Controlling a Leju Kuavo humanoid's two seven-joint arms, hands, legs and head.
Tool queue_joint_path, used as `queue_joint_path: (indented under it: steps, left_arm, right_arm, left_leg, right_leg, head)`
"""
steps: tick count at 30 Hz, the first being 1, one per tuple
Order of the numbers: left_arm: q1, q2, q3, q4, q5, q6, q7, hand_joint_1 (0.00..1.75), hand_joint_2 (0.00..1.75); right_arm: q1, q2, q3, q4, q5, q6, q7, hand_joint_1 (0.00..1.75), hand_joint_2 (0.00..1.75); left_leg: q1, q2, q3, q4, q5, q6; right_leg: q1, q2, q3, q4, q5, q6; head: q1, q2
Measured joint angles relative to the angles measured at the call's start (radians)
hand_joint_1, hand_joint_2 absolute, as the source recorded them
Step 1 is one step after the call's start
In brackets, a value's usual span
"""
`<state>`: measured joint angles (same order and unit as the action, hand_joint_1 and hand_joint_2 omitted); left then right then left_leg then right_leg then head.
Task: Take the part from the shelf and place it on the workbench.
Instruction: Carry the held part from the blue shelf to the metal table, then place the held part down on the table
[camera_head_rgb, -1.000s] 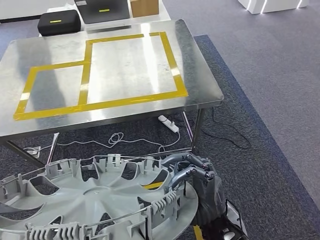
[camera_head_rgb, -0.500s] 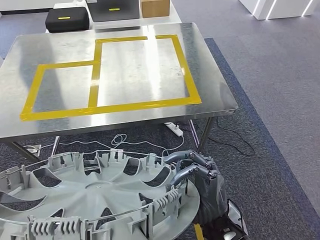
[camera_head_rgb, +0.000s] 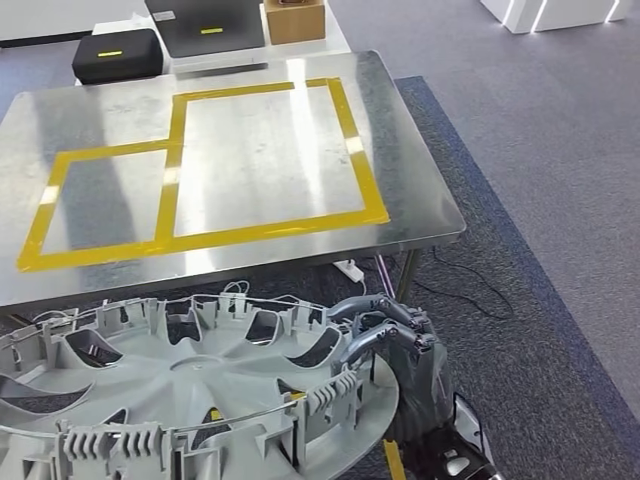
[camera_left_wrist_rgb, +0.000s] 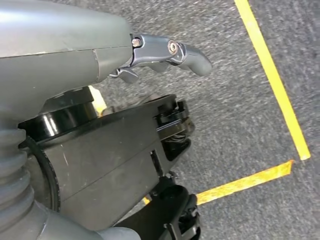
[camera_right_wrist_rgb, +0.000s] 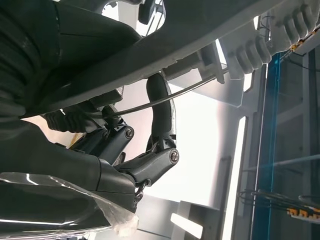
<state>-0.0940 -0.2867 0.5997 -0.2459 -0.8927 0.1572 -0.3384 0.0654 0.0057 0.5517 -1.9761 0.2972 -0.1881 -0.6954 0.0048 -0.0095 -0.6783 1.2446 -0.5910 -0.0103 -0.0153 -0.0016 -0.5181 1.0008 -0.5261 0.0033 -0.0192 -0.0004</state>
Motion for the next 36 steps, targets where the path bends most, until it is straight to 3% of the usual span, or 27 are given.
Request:
queue_joint_path:
  steps: [2, 3, 4, 8, 10, 12, 13, 14, 15, 17, 18, 19, 23, 25, 27, 29, 30, 33, 35, 36]
  left_arm:
    - [0.001, 0.000, 0.000, 0.000, 0.000, 0.000, 0.000, 0.00, 1.75]
    - [0.001, 0.000, 0.000, 0.000, 0.001, 0.000, 0.000, 0.00, 1.75]
    - [0.001, 0.000, 0.000, 0.000, 0.001, 0.000, 0.000, 0.00, 1.75]
    - [0.001, -0.001, 0.000, 0.000, 0.002, 0.000, 0.001, 0.00, 1.75]
    - [0.000, -0.002, 0.000, 0.000, 0.002, 0.001, 0.000, 0.00, 1.75]
    - [0.000, -0.002, 0.000, 0.000, 0.002, 0.001, 0.000, 0.00, 1.75]
    - [0.000, -0.002, 0.000, 0.000, 0.002, 0.001, 0.000, 0.00, 1.75]
    - [0.000, -0.002, 0.000, 0.000, 0.002, 0.001, 0.000, 0.00, 1.75]
    - [0.000, -0.002, 0.000, 0.000, 0.002, 0.001, 0.000, 0.00, 1.75]
    - [0.001, -0.003, -0.001, 0.000, 0.002, 0.000, 0.000, 0.00, 1.75]
    - [0.000, -0.003, -0.001, 0.000, 0.002, 0.000, 0.001, 0.00, 1.75]
    - [0.000, -0.003, -0.001, 0.001, 0.002, 0.000, 0.001, 0.00, 1.75]
    - [-0.002, -0.001, -0.003, 0.000, 0.002, 0.000, 0.000, 0.00, 1.75]
    - [-0.003, 0.000, -0.003, 0.000, 0.002, 0.001, -0.001, 0.00, 1.75]
    - [-0.003, 0.000, -0.003, 0.000, 0.003, 0.001, -0.002, 0.00, 1.75]
    - [-0.003, 0.000, -0.003, 0.000, 0.004, 0.001, -0.002, 0.00, 1.75]
    - [-0.003, 0.000, -0.003, 0.000, 0.005, 0.001, -0.002, 0.00, 1.75]
    - [-0.003, 0.000, -0.004, 0.001, 0.005, 0.000, -0.001, 0.00, 1.75]
    - [-0.003, -0.001, -0.004, 0.001, 0.005, -0.002, 0.000, 0.00, 1.75]
    - [-0.003, -0.001, -0.004, 0.001, 0.005, -0.003, 0.000, 0.00, 1.75]
  right_arm:
    - [-0.001, 0.003, -0.001, 0.000, 0.000, 0.000, 0.000, 1.75, 1.75]
    - [-0.001, 0.004, -0.001, 0.001, 0.000, 0.000, 0.000, 1.75, 1.75]
    - [-0.002, 0.005, -0.002, 0.002, 0.000, 0.000, 0.000, 1.75, 1.75]
    - [-0.006, 0.008, -0.002, 0.004, 0.001, 0.002, 0.000, 1.75, 1.75]
    - [-0.007, 0.008, -0.001, 0.004, 0.001, 0.002, 0.000, 1.75, 1.75]
    - [-0.006, 0.008, 0.000, 0.005, 0.002, 0.001, 0.000, 1.75, 1.75]
    - [-0.005, 0.008, 0.000, 0.006, 0.002, 0.001, 0.000, 1.75, 1.75]
    - [-0.005, 0.008, 0.000, 0.008, 0.002, 0.001, 0.000, 1.75, 1.75]
    - [-0.005, 0.008, 0.000, 0.009, 0.002, 0.001, 0.000, 1.75, 1.75]
    - [-0.006, 0.008, 0.000, 0.010, 0.000, 0.001, 0.000, 1.75, 1.75]
    - [-0.006, 0.008, 0.000, 0.010, 0.000, 0.001, 0.000, 1.75, 1.75]
    - [-0.006, 0.008, 0.000, 0.011, 0.000, 0.001, 0.000, 1.75, 1.75]
    - [-0.003, 0.008, -0.001, 0.013, 0.008, 0.000, 0.000, 1.75, 1.75]
    - [-0.004, 0.008, -0.002, 0.014, 0.008, -0.003, 0.000, 1.75, 1.75]
    - [-0.005, 0.008, -0.002, 0.015, 0.006, -0.005, 0.000, 1.75, 1.75]
    - [-0.004, 0.009, -0.002, 0.019, 0.006, -0.005, 0.000, 1.75, 1.75]
    - [-0.004, 0.009, -0.002, 0.022, 0.006, -0.005, 0.000, 1.75, 1.75]
    - [-0.006, 0.010, -0.002, 0.027, 0.007, -0.004, 0.003, 1.75, 1.75]
    - [-0.011, 0.011, -0.002, 0.033, 0.009, -0.002, 0.010, 1.75, 1.75]
    - [-0.014, 0.013, -0.002, 0.038, 0.010, -0.001, 0.014, 1.75, 1.75]
  left_leg:
    - [-0.002, 0.001, 0.028, -0.119, 0.095, 0.008]
    - [-0.005, 0.002, 0.041, -0.166, 0.116, 0.013]
    - [-0.007, 0.003, 0.048, -0.192, 0.128, 0.019]
    - [-0.007, 0.002, 0.068, -0.209, 0.122, 0.044]
    - [-0.006, 0.001, 0.085, -0.212, 0.114, 0.057]
    - [-0.008, 0.000, 0.094, -0.211, 0.102, 0.064]
    - [-0.009, 0.000, 0.100, -0.211, 0.095, 0.064]
    - [-0.010, -0.001, 0.108, -0.211, 0.088, 0.064]
    - [-0.011, -0.002, 0.119, -0.211, 0.079, 0.063]
    - [-0.011, -0.004, 0.144, -0.211, 0.060, 0.058]
    - [-0.011, -0.004, 0.153, -0.212, 0.052, 0.054]
    - [-0.012, -0.004, 0.159, -0.212, 0.046, 0.049]
    - [-0.013, -0.002, 0.166, -0.195, 0.034, 0.027]
    - [-0.010, 0.000, 0.124, -0.117, 0.021, 0.015]
    - [-0.004, 0.001, 0.045, 0.006, -0.017, 0.004]
    - [0.001, 0.001, -0.010, 0.061, -0.041, -0.001]
    - [0.002, 0.001, -0.016, 0.042, -0.025, -0.002]
    - [0.001, 0.002, 0.018, -0.114, 0.096, 0.001]
    - [-0.004, 0.004, 0.032, -0.174, 0.120, 0.012]
    - [-0.006, 0.004, 0.034, -0.177, 0.112, 0.021]
  right_leg:
    - [0.001, 0.001, 0.027, 0.000, -0.019, 0.007]
    - [0.002, 0.001, 0.034, 0.000, -0.029, 0.013]
    - [0.003, 0.001, 0.036, -0.001, -0.037, 0.019]
    - [0.004, 0.000, 0.043, 0.026, -0.054, 0.042]
    - [0.003, 0.000, -0.002, 0.105, -0.094, 0.048]
    - [0.003, 0.000, -0.085, 0.228, -0.141, 0.052]
    - [0.003, 0.000, -0.122, 0.269, -0.147, 0.053]
    - [0.003, 0.000, -0.144, 0.276, -0.133, 0.053]
    - [0.003, 0.000, -0.148, 0.248, -0.097, 0.051]
    - [0.004, 0.000, -0.124, 0.133, -0.001, 0.045]
    - [0.007, -0.001, -0.113, 0.082, 0.021, 0.041]
    - [0.009, -0.001, -0.104, 0.052, 0.035, 0.035]
    - [0.008, -0.001, -0.079, 0.030, 0.033, 0.012]
    - [0.002, -0.002, -0.061, 0.023, 0.028, 0.005]
    - [0.001, -0.002, -0.047, 0.021, 0.016, 0.000]
    - [0.000, -0.001, -0.030, 0.021, 0.001, 0.000]
    - [0.000, 0.000, -0.019, 0.021, -0.008, 0.002]
    - [-0.002, 0.001, 0.018, 0.020, -0.035, 0.013]
    - [-0.002, 0.000, 0.030, 0.019, -0.047, 0.026]
    - [-0.001, 0.000, 0.034, 0.022, -0.047, 0.033]
  head:
    - [0.000, 0.000]
    - [0.000, 0.000]
    - [0.001, 0.000]
    - [0.004, 0.000]
    - [0.006, 0.000]
    - [0.008, 0.000]
    - [0.008, 0.000]
    - [0.009, 0.000]
    - [0.008, 0.000]
    - [0.008, 0.000]
    - [0.009, 0.000]
    - [0.009, 0.000]
    - [0.008, 0.000]
    - [0.004, 0.000]
    - [0.002, 0.000]
    - [0.002, 0.000]
    - [0.002, 0.000]
    - [0.002, 0.000]
    - [0.000, 0.000]
    - [0.000, 0.000]
